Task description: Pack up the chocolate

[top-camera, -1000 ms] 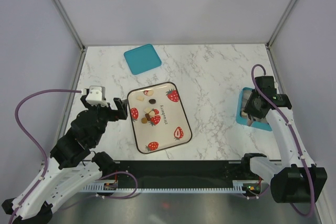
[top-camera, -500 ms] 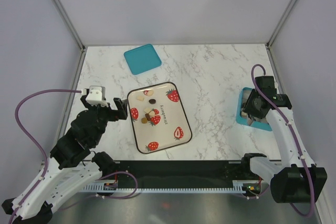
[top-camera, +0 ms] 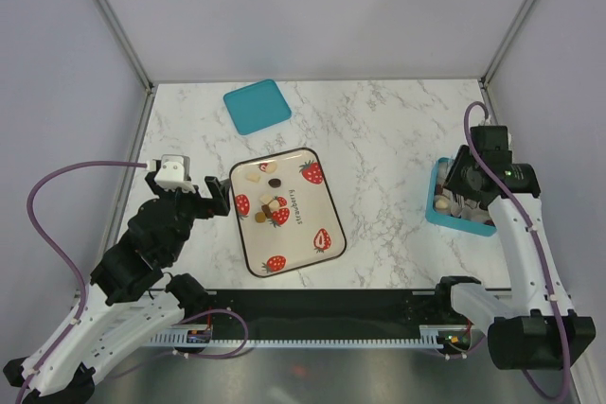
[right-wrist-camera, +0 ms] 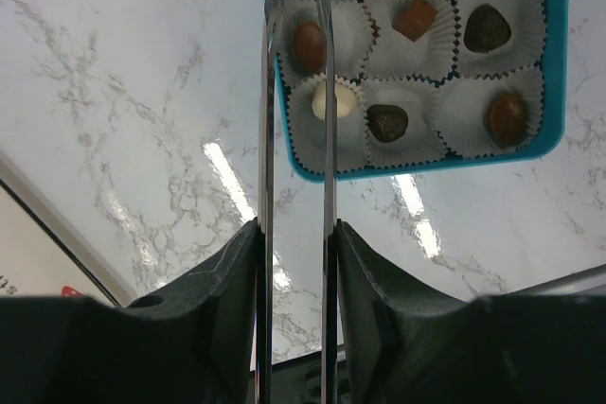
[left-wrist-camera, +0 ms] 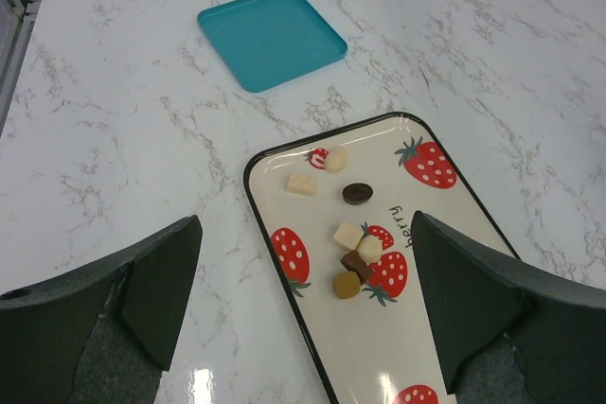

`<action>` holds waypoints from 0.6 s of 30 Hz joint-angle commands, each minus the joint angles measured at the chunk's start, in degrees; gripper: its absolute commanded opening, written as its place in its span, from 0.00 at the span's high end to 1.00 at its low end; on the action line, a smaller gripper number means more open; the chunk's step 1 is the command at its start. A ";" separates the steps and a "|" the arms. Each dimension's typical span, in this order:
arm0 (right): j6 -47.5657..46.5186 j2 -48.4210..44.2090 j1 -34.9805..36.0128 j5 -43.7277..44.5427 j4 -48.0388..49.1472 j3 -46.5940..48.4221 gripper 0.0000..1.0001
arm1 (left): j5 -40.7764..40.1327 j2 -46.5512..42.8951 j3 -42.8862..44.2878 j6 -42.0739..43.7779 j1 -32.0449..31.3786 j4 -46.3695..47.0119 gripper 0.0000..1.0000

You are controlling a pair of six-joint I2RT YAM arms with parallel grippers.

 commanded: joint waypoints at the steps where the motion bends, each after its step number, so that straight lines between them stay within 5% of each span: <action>1: -2.47 -1.65 0.00 -4.76 1.08 4.25 0.57 | -0.31 0.54 -0.19 -0.27 -0.23 1.78 0.00; 6: -2.57 -3.14 5.88 -8.56 4.69 2.67 0.58 | -0.58 0.98 -0.10 -0.01 -0.23 1.69 0.00; 18: 2.70 3.96 35.05 -4.17 17.24 0.47 0.55 | -1.63 1.25 -0.19 -0.01 -0.14 1.78 0.00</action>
